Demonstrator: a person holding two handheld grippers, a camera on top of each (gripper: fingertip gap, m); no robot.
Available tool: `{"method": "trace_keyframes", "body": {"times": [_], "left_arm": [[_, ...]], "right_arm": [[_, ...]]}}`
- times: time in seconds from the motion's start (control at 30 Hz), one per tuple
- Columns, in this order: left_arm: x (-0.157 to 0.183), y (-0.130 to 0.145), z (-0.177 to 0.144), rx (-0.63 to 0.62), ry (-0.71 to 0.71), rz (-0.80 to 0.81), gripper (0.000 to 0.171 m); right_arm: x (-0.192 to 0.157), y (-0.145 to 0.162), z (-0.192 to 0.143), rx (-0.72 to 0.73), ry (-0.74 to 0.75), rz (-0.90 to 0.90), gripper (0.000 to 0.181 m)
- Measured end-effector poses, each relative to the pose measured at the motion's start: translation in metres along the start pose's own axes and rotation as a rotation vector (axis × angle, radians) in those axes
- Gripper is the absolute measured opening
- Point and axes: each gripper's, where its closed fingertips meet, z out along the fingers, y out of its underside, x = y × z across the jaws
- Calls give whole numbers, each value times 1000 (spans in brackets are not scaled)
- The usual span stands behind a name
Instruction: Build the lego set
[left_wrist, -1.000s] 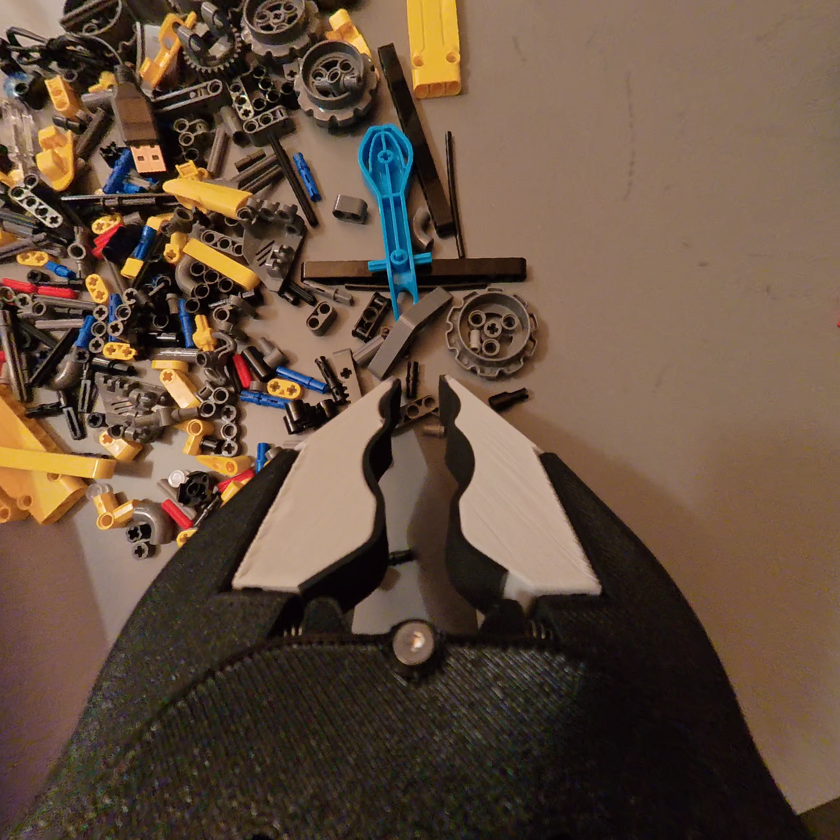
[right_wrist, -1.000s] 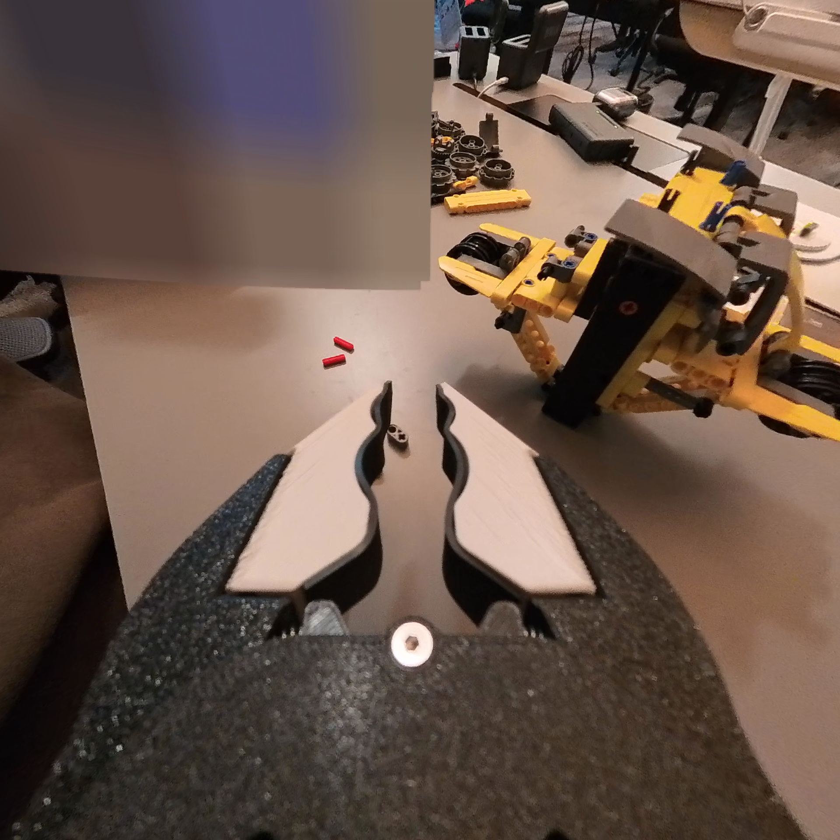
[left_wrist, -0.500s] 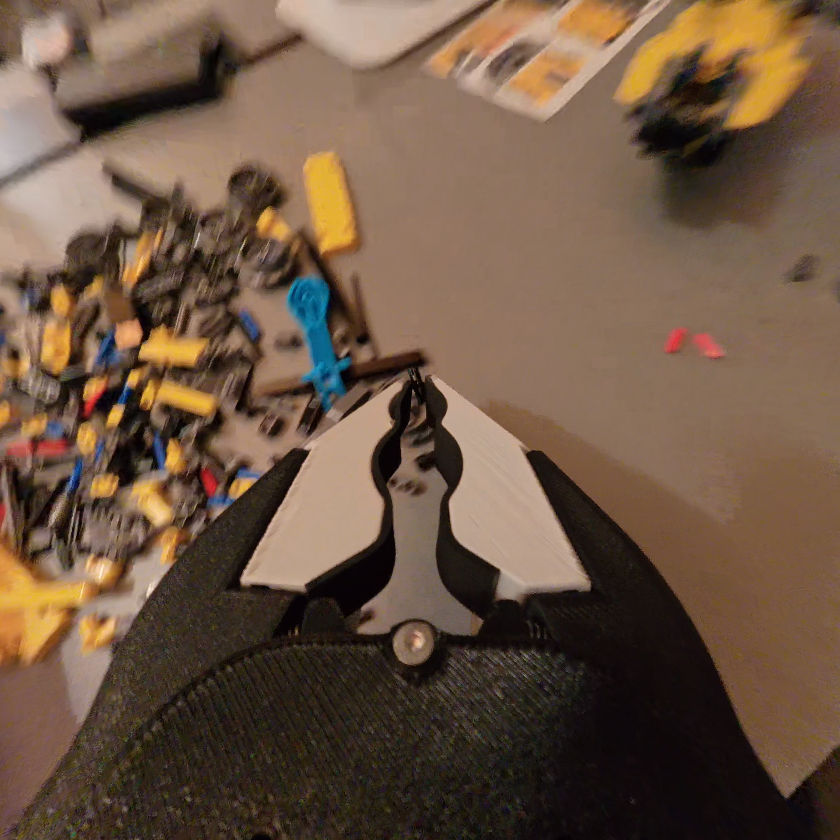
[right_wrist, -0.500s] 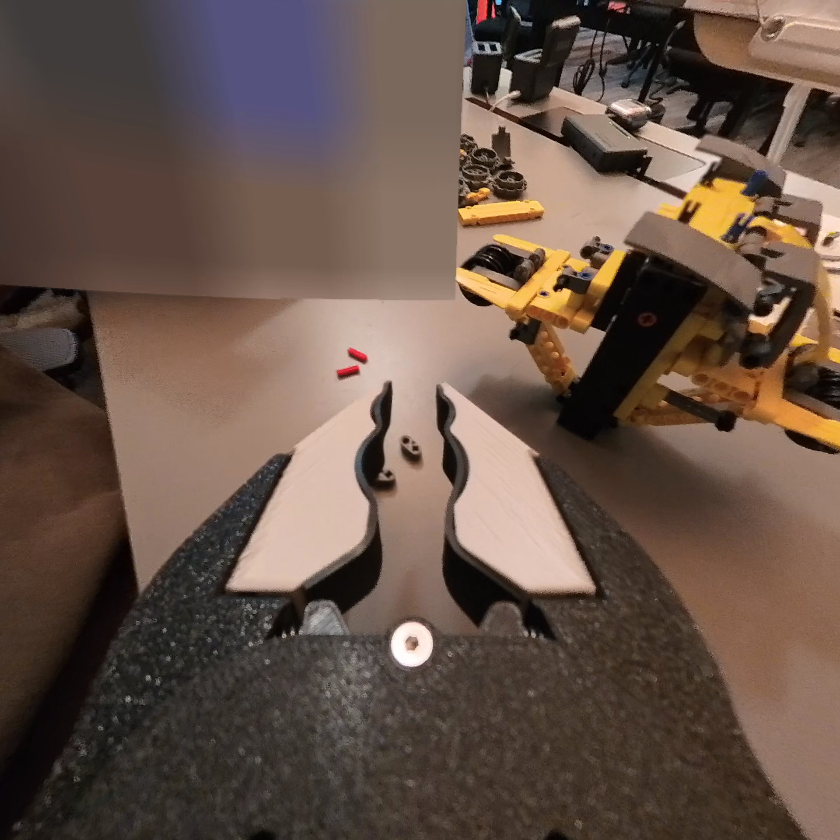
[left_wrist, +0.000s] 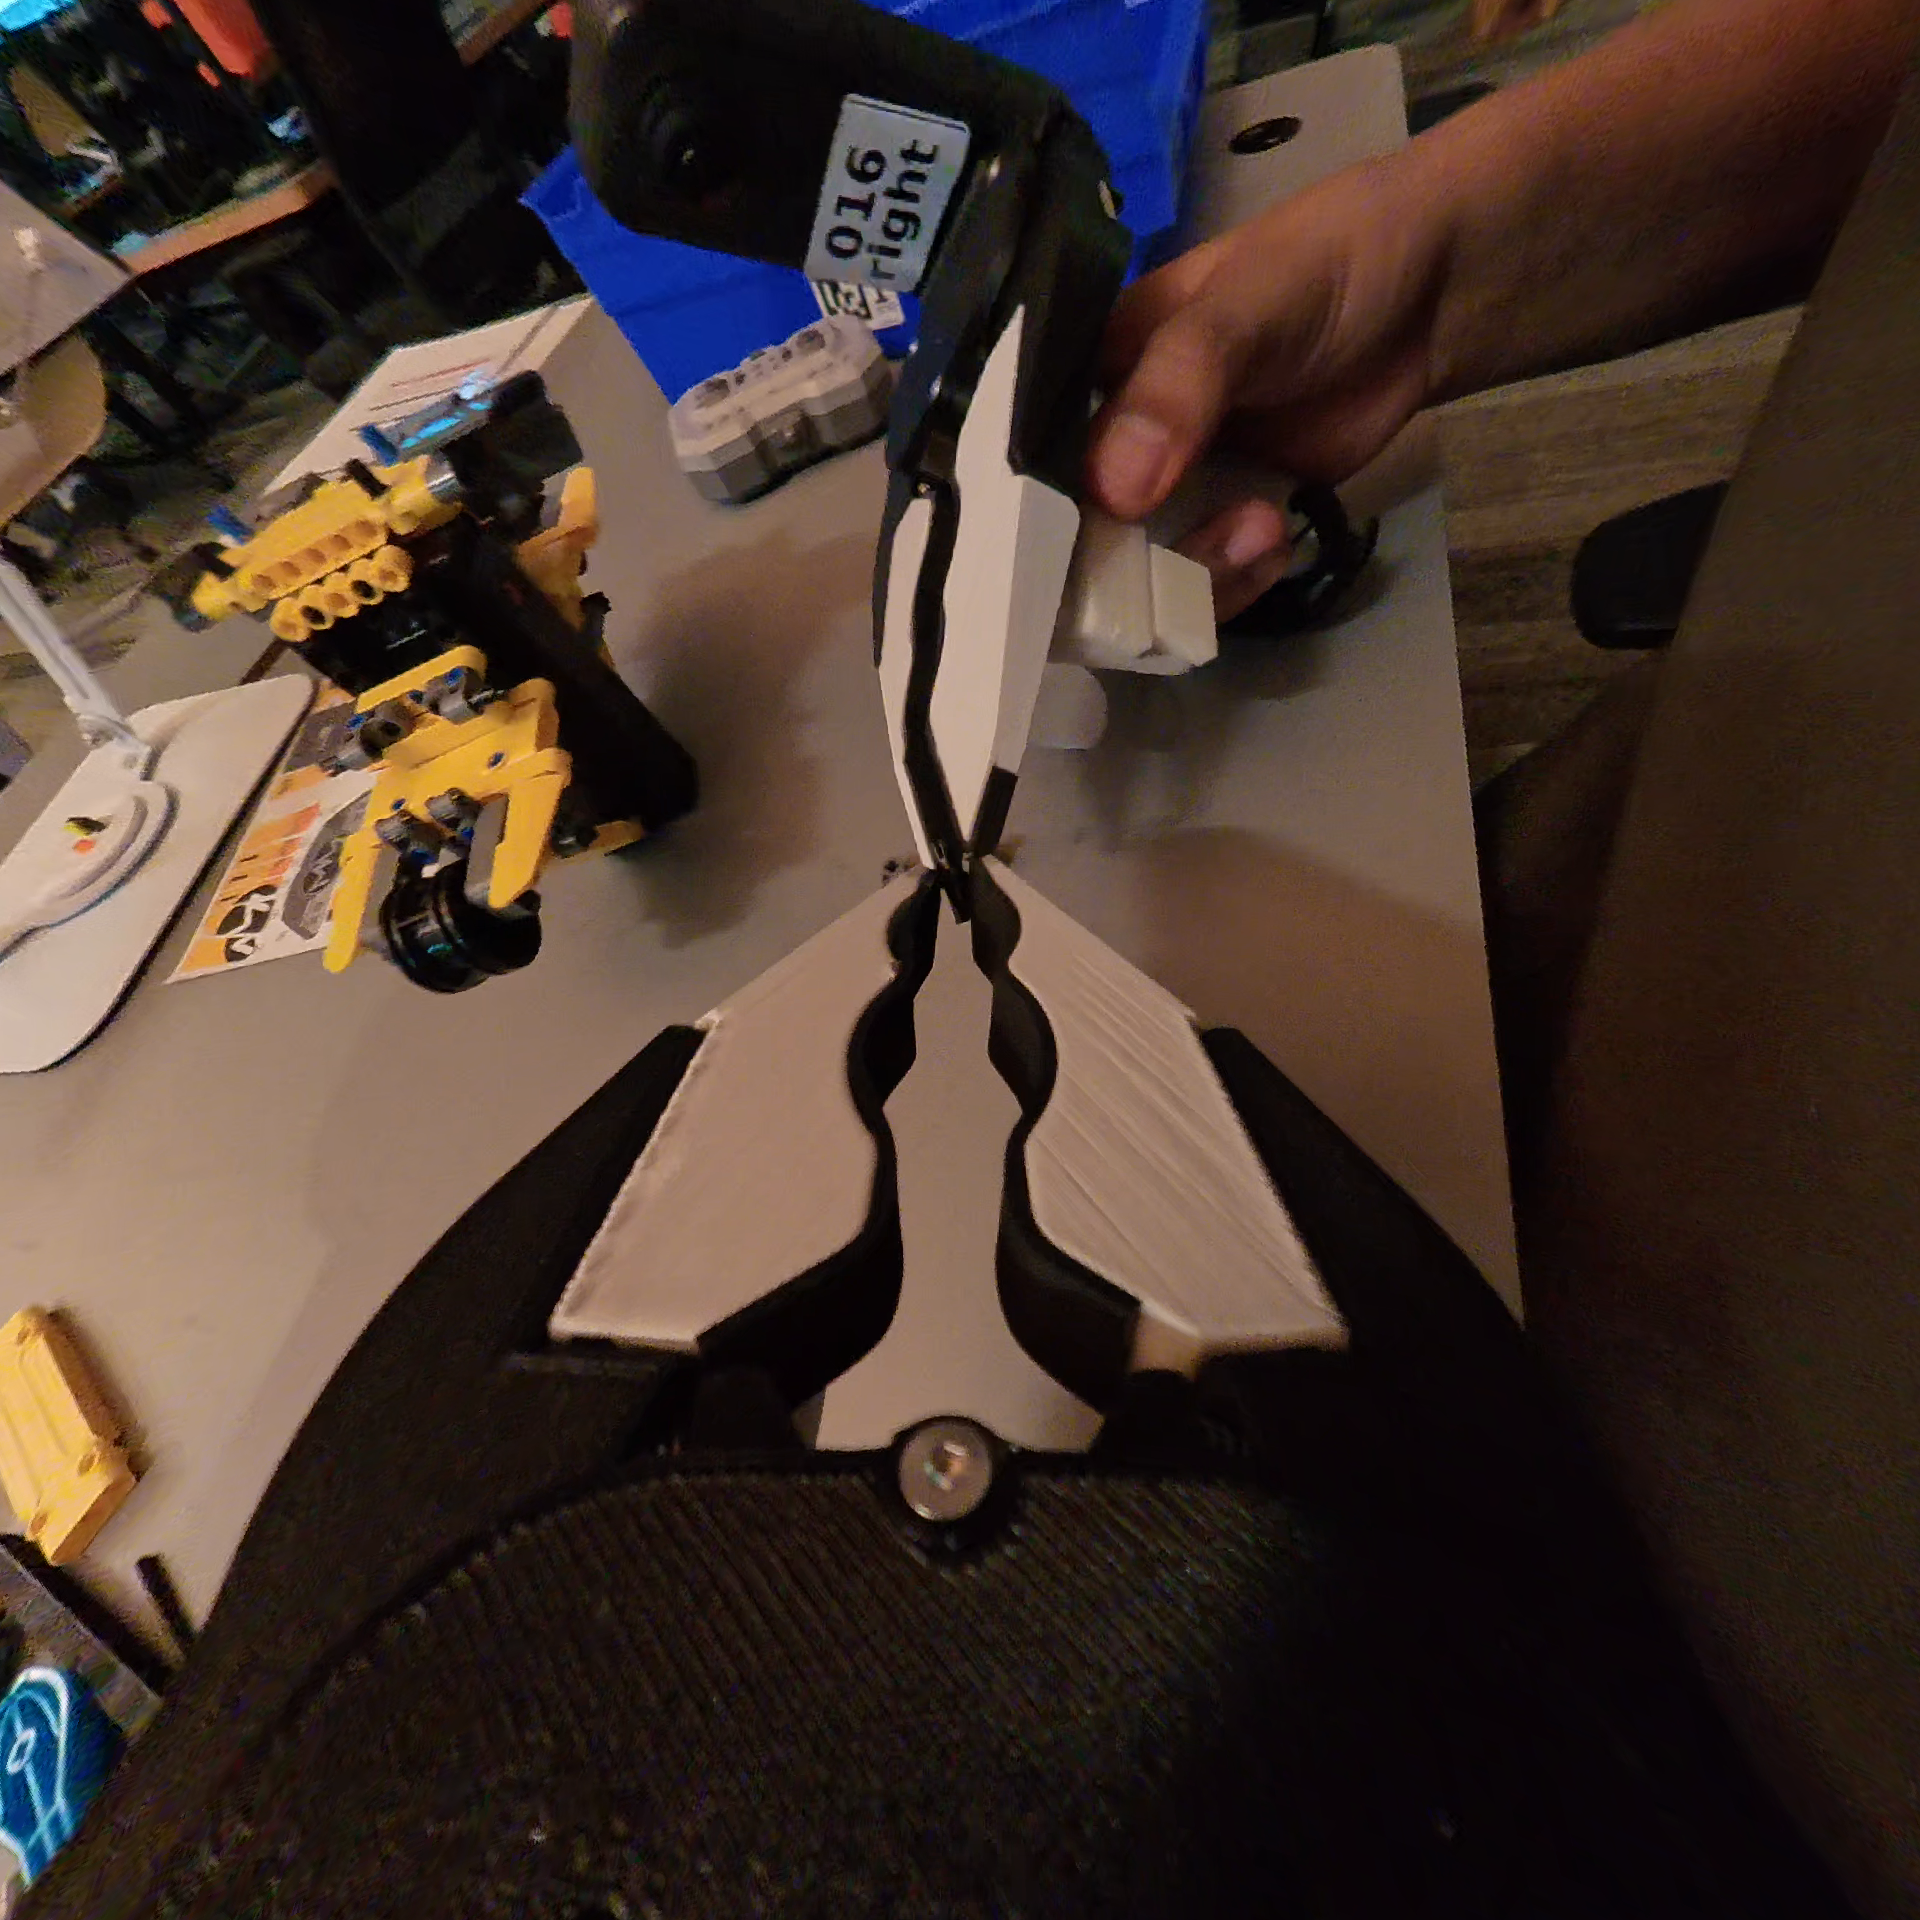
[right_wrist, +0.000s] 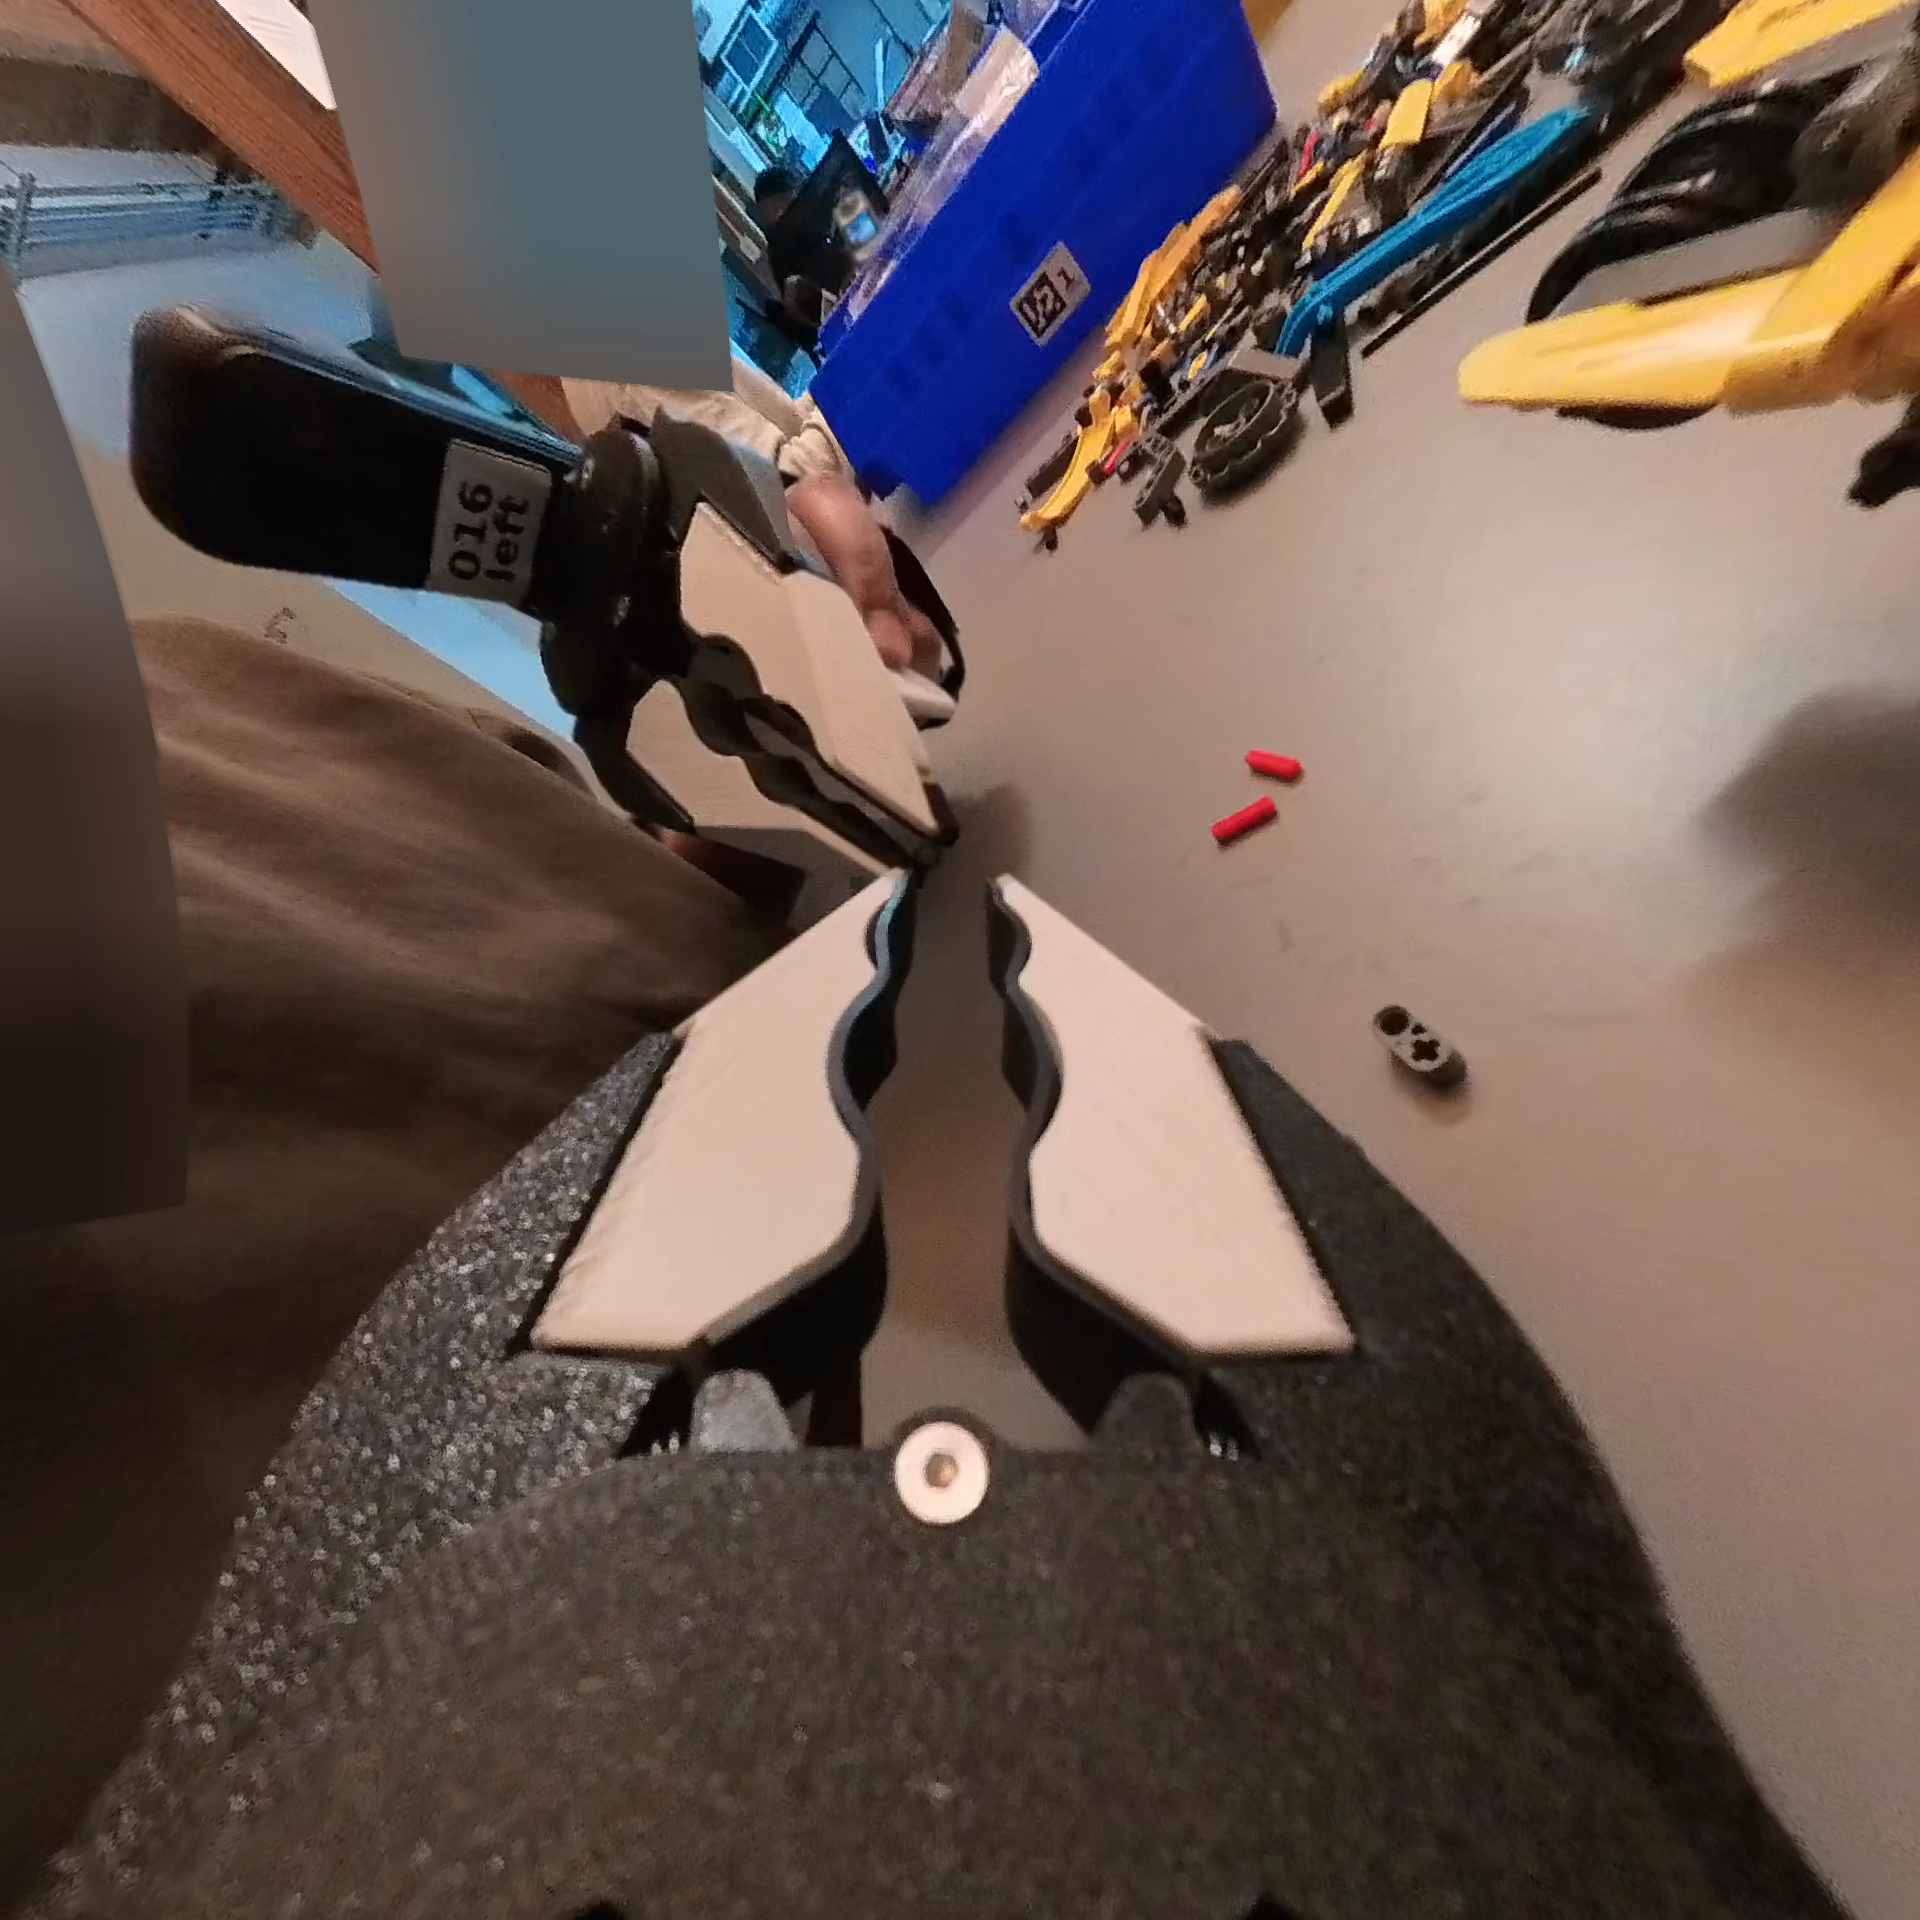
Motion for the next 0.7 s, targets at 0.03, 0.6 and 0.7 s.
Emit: {"method": "trace_keyframes", "body": {"times": [0.03,0.6,0.7], "left_arm": [[1,1,2,-8,0,10,2],[20,5,12,-22,92,63,7],[16,12,15,-42,101,-19,25]], "right_arm": [[0,1,-1,-4,-6,16,10],[-1,15,-6,-64,-53,90,4],[14,20,-16,-105,82,21,4]]}}
